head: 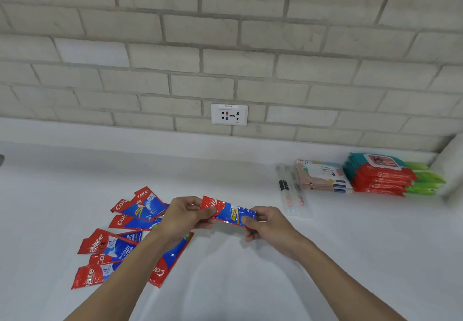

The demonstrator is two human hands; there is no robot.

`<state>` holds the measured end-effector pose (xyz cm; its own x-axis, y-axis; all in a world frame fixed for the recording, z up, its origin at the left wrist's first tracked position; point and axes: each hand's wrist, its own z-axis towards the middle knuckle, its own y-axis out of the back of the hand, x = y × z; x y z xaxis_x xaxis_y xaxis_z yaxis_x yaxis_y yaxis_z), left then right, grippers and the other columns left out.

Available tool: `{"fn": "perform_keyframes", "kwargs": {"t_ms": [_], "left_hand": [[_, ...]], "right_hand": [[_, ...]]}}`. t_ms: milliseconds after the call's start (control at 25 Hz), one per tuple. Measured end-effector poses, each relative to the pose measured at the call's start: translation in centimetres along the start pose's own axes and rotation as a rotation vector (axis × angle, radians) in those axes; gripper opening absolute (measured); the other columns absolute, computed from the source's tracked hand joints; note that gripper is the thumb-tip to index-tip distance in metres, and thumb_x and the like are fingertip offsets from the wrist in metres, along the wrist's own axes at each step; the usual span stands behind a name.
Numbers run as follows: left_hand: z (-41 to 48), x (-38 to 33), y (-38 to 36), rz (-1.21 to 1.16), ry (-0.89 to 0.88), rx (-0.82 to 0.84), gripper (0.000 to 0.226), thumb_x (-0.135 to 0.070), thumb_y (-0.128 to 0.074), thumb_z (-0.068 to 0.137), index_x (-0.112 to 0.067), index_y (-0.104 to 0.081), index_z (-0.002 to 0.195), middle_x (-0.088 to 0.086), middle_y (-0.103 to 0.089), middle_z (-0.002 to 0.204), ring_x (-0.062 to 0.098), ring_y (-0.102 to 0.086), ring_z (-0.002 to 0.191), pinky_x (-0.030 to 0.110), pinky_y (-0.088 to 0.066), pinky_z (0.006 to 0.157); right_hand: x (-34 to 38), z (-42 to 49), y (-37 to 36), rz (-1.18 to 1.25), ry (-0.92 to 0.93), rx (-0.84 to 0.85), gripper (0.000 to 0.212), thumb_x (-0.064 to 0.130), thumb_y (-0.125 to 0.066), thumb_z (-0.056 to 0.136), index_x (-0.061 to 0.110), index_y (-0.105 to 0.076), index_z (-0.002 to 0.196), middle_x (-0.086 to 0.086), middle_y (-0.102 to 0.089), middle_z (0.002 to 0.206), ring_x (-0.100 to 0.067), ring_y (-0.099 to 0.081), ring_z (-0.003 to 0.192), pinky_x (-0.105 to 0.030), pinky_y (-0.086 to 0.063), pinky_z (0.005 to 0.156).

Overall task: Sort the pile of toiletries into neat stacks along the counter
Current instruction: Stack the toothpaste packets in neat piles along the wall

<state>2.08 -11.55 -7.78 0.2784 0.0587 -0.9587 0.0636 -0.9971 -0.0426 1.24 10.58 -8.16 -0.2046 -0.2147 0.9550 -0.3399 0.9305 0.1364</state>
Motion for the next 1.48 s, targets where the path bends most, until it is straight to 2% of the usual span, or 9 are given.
{"fn": "perform_keyframes", "kwargs": {"t_ms": [120,280,440,680,880,1040,1200,1360,1480], "left_hand": [[1.3,0.0,-0.6,-0.031,0.034,-0.001,0.016,-0.004,-0.075,0.078,0.004,-0.065,0.088,0.023,-0.073,0.086,0.030,-0.072,0.076,0.030,-0.061,0.063],[3.8,-0.4,-1.6,-0.007,0.020,-0.019,0.009,-0.002,-0.071,0.082,0.004,-0.067,0.087,0.020,-0.071,0.078,0.024,-0.068,0.066,0.029,-0.060,0.061],[7.3,-1.4,-3.2,0.070,-0.013,-0.051,0.010,-0.005,-0.069,0.085,0.003,-0.068,0.090,0.016,-0.068,0.075,0.022,-0.062,0.063,0.026,-0.059,0.060],[13.0,-1.9,-6.0,0.213,-0.068,-0.128,0.001,-0.004,-0.068,0.084,-0.004,-0.069,0.084,0.016,-0.069,0.072,0.023,-0.064,0.060,0.038,-0.061,0.075],[16.7,-1.6,-7.4,0.256,-0.073,-0.222,0.023,-0.011,-0.074,0.080,-0.011,-0.059,0.097,0.007,-0.073,0.077,0.022,-0.072,0.064,0.033,-0.060,0.069],[19.4,-1.1,-8.5,0.376,-0.117,-0.240,0.031,-0.015,-0.073,0.081,-0.021,-0.052,0.103,-0.005,-0.069,0.076,0.015,-0.070,0.071,0.018,-0.049,0.055],[21.9,-0.4,-8.9,0.566,-0.222,-0.193,0.021,-0.011,-0.071,0.079,-0.018,-0.065,0.098,0.000,-0.071,0.083,0.008,-0.064,0.072,0.007,-0.043,0.059],[23.5,-0.3,-9.3,0.786,-0.370,-0.131,0.024,-0.009,-0.065,0.080,-0.020,-0.075,0.098,-0.004,-0.073,0.087,0.007,-0.058,0.069,0.004,-0.037,0.064],[24.6,0.5,-9.1,0.938,-0.421,-0.147,0.024,-0.021,-0.062,0.084,-0.033,-0.074,0.101,-0.008,-0.070,0.091,0.016,-0.054,0.093,0.014,-0.026,0.080]], "right_hand": [[-0.2,1.3,0.9,0.010,0.007,-0.038,0.019,0.011,-0.062,0.092,-0.003,-0.066,0.105,-0.012,-0.066,0.080,-0.016,-0.061,0.059,-0.029,-0.057,0.066],[-0.2,3.5,2.4,-0.011,0.013,-0.180,0.016,0.013,-0.068,0.088,0.007,-0.064,0.101,-0.013,-0.069,0.078,-0.017,-0.063,0.057,-0.044,-0.059,0.074],[0.3,6.6,4.2,-0.102,0.047,-0.353,0.024,0.011,-0.072,0.084,0.017,-0.056,0.102,-0.012,-0.069,0.078,-0.015,-0.060,0.053,-0.033,-0.054,0.057],[0.7,11.4,7.0,-0.295,0.142,-0.508,0.027,0.009,-0.070,0.084,0.018,-0.052,0.102,-0.002,-0.065,0.078,-0.005,-0.060,0.065,-0.011,-0.040,0.045],[0.1,15.3,8.3,-0.485,0.131,-0.515,0.013,0.016,-0.066,0.089,0.019,-0.057,0.098,0.000,-0.062,0.092,-0.010,-0.060,0.078,-0.008,-0.037,0.050],[-0.6,17.8,9.4,-0.682,0.159,-0.507,0.021,0.021,-0.065,0.089,0.021,-0.065,0.110,0.006,-0.062,0.095,-0.009,-0.054,0.078,-0.005,-0.038,0.056],[-1.6,20.2,10.2,-0.887,0.135,-0.505,0.027,0.035,-0.065,0.083,0.035,-0.066,0.110,0.006,-0.066,0.104,-0.020,-0.059,0.094,-0.030,-0.048,0.077],[-2.1,21.4,10.6,-1.021,0.147,-0.498,0.023,0.041,-0.063,0.084,0.037,-0.067,0.106,0.005,-0.061,0.106,-0.026,-0.053,0.105,-0.035,-0.040,0.086],[-2.0,21.6,10.9,-1.084,0.157,-0.516,0.025,0.043,-0.059,0.089,0.036,-0.067,0.112,0.004,-0.055,0.112,-0.025,-0.047,0.109,-0.031,-0.033,0.086]]}}
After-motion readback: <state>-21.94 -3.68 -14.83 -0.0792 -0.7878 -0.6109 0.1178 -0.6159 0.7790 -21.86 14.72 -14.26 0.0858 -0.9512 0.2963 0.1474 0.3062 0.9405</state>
